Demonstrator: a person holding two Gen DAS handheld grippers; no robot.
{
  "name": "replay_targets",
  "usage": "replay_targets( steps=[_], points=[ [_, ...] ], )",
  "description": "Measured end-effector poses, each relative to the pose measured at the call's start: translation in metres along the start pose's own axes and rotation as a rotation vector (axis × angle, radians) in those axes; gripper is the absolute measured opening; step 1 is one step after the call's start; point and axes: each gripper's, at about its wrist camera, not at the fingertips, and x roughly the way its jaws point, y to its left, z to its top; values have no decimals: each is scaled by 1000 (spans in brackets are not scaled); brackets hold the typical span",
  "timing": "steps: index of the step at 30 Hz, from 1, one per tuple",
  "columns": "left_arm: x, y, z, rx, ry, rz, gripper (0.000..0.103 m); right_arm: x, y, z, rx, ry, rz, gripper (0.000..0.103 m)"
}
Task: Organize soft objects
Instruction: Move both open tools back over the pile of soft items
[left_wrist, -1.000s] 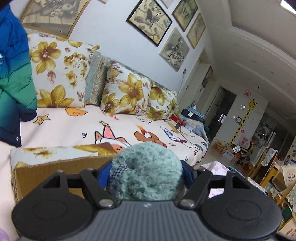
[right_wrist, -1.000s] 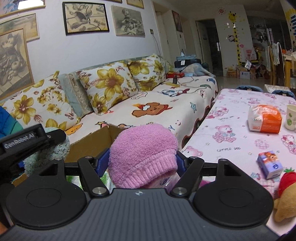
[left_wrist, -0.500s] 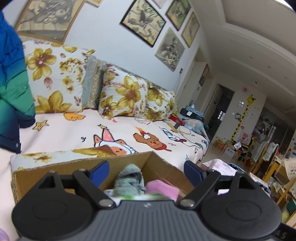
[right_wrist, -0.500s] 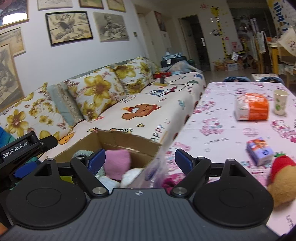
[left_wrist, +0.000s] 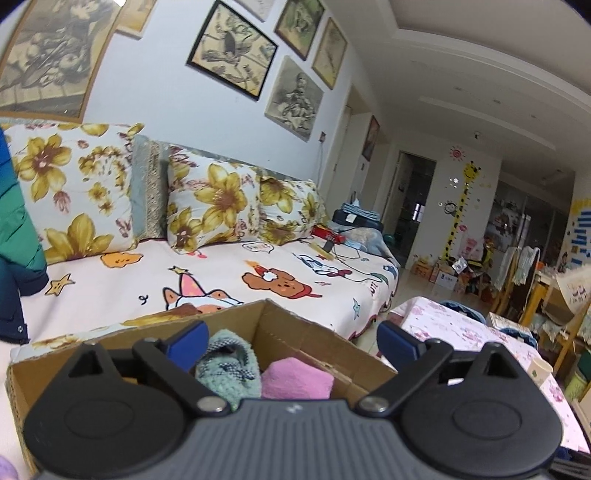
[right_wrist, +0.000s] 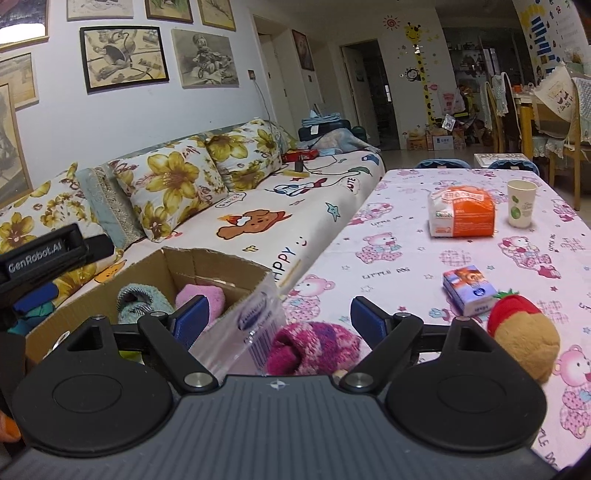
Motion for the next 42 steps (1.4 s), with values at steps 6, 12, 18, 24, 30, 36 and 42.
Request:
replay_targets(
  steps=[6, 12, 18, 24, 30, 36, 42],
  points=[
    [-3, -13, -4, 56, -10, -27, 99, -4, -7, -3, 4, 2, -16, 103],
    [-6, -25, -9, 93, -6, -71, 102, -6, -12, -2, 21, 0, -28, 103],
    [-9, -37, -15, 145, -9, -117, 102, -7, -15, -4, 44, -7, -42, 103],
    [-10, -49, -21, 187, 0, -153, 102, -6, -18, -7, 71, -7, -63, 103],
    [-9, -59, -25, 220, 12, -175, 102, -5, -24, -9, 100, 1, -95, 103],
    [-9, -68, -30, 251, 22, -194, 102, -6, -30, -10, 110, -8, -108, 103],
    [-10, -75, -36, 282, 36, -212, 102, -9, -34, -12, 127, -9, -131, 103]
  ],
)
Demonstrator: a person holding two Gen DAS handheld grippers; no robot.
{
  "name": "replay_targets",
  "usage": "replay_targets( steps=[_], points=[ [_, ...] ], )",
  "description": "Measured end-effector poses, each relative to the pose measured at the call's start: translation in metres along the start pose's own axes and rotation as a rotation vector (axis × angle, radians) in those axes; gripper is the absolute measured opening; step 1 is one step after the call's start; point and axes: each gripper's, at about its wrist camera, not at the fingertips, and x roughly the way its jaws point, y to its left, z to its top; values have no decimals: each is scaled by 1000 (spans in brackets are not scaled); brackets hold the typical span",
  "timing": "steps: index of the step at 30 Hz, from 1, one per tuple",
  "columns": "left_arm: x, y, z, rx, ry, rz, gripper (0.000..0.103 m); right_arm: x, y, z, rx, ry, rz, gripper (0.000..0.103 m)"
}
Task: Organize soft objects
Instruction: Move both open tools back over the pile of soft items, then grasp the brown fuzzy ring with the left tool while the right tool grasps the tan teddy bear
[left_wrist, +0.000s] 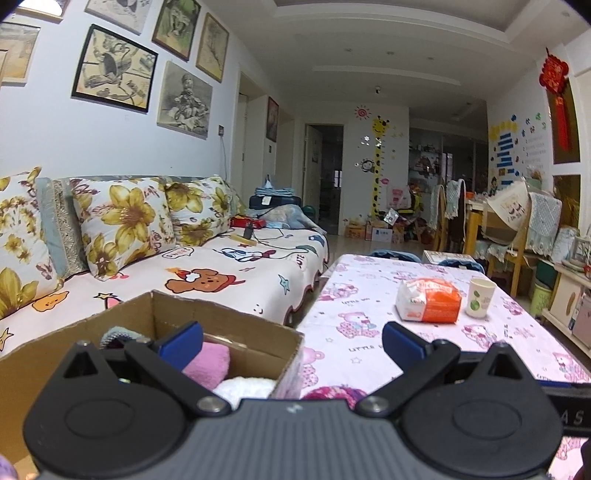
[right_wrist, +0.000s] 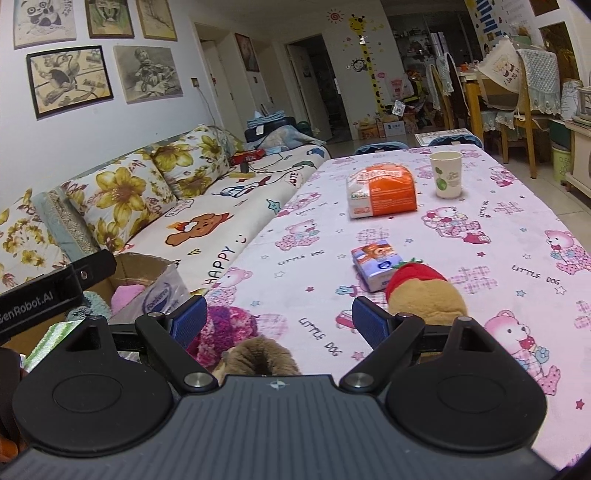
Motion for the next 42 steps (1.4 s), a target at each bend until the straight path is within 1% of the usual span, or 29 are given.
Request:
replay_targets(
  steps=[18, 33, 36, 40, 42],
  points=[
    [0, -25, -10, 77, 36, -34, 102, -13, -14, -5, 34, -7, -64, 103],
    [6, -58, -21, 166, 78, -75, 102, -19, -33, -6, 74, -8, -116, 103],
    [8, -66, -26, 173, 104, -94, 102, -17, -38, -6, 88, -2, -129, 103],
    [15, -70, -33, 146, 177, -136, 102, -9, -43, -5, 105, 15, -139, 103],
    [20, -71, -37, 133, 208, -145, 102, -4, -45, -5, 110, 23, -138, 103]
  ],
)
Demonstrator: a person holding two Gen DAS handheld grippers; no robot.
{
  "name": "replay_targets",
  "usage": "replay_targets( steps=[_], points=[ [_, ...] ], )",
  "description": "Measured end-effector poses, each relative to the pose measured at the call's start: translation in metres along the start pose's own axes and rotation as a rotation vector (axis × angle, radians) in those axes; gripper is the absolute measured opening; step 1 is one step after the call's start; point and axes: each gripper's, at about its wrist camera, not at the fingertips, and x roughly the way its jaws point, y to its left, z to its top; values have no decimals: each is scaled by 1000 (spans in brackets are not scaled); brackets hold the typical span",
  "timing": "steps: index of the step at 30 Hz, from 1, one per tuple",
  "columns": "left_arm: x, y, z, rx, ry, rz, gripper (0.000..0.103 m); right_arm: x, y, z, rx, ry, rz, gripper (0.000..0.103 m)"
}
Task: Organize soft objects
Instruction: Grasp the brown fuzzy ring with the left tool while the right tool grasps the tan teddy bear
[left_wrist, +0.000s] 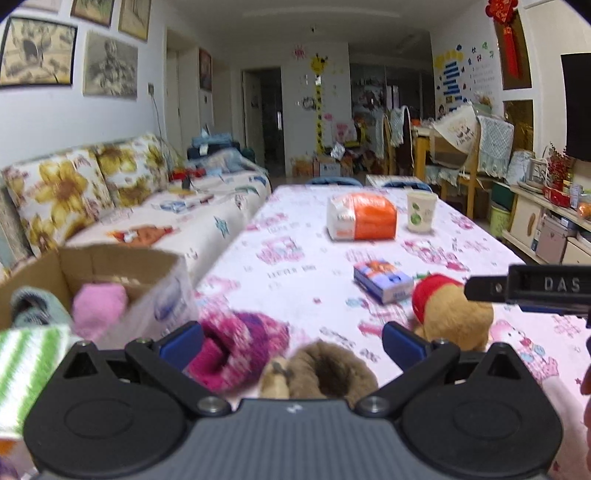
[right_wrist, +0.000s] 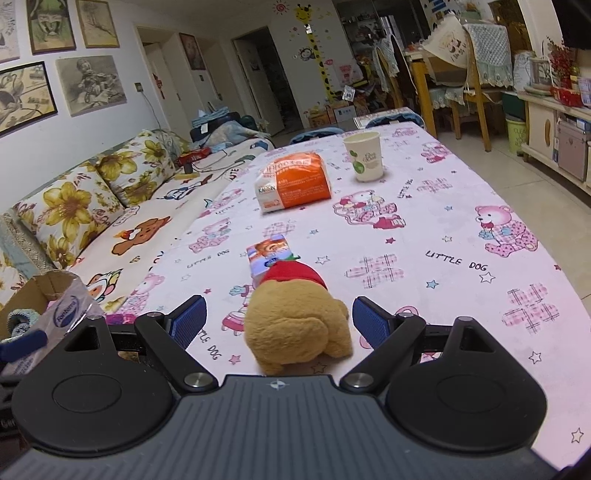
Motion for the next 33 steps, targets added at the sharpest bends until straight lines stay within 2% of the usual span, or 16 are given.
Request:
replay_targets(
  steps=[17, 28, 31, 33],
  points=[
    [31, -5, -17, -55, 149, -19, 102, 32, 3, -3, -22, 83, 7, 103],
    [49, 0, -23, -135, 234, -24, 102, 36, 1, -6, -44, 106, -9, 103],
    [53, 0, -23, -150, 249, -27, 99, 40, 1, -6, -48, 123, -14, 103],
    [57, 1, -23, -165, 260, -36, 91, 43, -1, -7, -39, 140, -17, 103]
  ],
)
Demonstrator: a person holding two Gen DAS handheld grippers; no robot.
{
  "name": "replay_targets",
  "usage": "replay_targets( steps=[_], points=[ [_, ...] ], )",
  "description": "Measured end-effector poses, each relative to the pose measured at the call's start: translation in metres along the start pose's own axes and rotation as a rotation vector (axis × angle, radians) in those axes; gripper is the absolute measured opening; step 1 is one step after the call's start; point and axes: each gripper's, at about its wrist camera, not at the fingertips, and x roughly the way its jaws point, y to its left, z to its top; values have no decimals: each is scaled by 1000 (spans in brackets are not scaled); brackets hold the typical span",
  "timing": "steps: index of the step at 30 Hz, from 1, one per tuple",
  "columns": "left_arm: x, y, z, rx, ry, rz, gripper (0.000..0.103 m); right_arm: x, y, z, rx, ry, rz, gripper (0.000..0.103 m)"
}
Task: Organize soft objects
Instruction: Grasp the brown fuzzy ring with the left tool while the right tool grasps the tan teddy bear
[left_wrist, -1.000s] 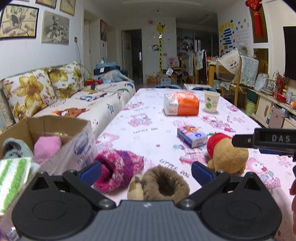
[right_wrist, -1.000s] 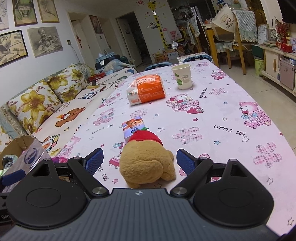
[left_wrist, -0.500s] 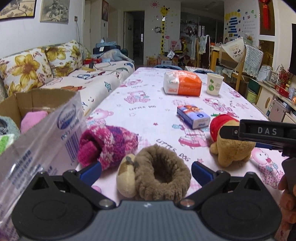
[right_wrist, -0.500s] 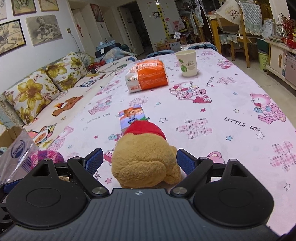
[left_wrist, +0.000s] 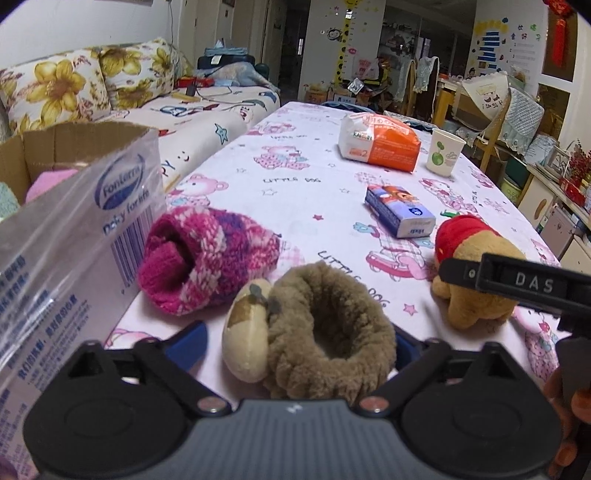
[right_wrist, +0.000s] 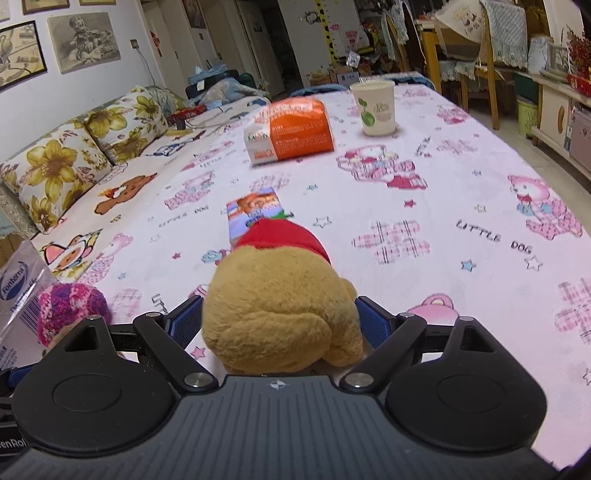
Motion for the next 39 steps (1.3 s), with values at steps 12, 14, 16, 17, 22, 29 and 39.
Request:
replay_targets(
  steps=[12, 14, 16, 17, 22, 29, 39],
  points=[
    [1, 3, 5, -35, 1, -32, 68, 3, 0, 1, -22, -18, -12, 102],
    [2, 4, 6, -42, 2, -35, 66, 3, 1, 1, -29, -17, -7, 99],
    [2, 4, 7, -45, 1, -39, 62, 2, 3, 1, -37, -18, -5, 98],
    [2, 5, 7, -47, 1, -42, 60, 2, 4, 1, -42, -21, -7, 97],
    [-1, 6, 9, -51, -14, -56, 57, 2, 2, 2, -39, -23, -3, 96],
    [-12, 8, 14, -51, -60, -74, 57, -4, 5, 5, -50, -44, 2, 96],
    [-32, 13, 22, -34, -146, -70, 57, -7, 16, 4, -97, -65, 16, 96]
  ],
)
